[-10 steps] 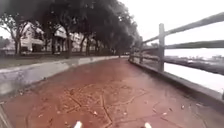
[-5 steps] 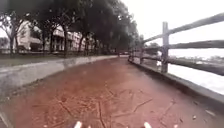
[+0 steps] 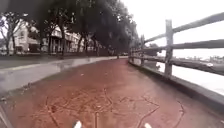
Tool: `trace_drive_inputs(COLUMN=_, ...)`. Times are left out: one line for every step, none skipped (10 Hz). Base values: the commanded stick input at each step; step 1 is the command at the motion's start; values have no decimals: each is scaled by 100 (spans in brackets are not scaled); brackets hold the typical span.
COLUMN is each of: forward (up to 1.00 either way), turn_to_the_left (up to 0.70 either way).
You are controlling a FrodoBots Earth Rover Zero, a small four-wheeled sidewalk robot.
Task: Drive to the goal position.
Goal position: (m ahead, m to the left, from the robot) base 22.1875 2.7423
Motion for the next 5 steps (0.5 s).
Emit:
trace_drive_inputs(forward=50, turn_to_the_left=0)
trace_drive_inputs(forward=50, turn_to_the_left=0)
trace_drive_inputs(forward=50, turn_to_the_left=0)
trace_drive_inputs(forward=50, turn_to_the_left=0)
trace_drive_inputs(forward=50, turn_to_the_left=8)
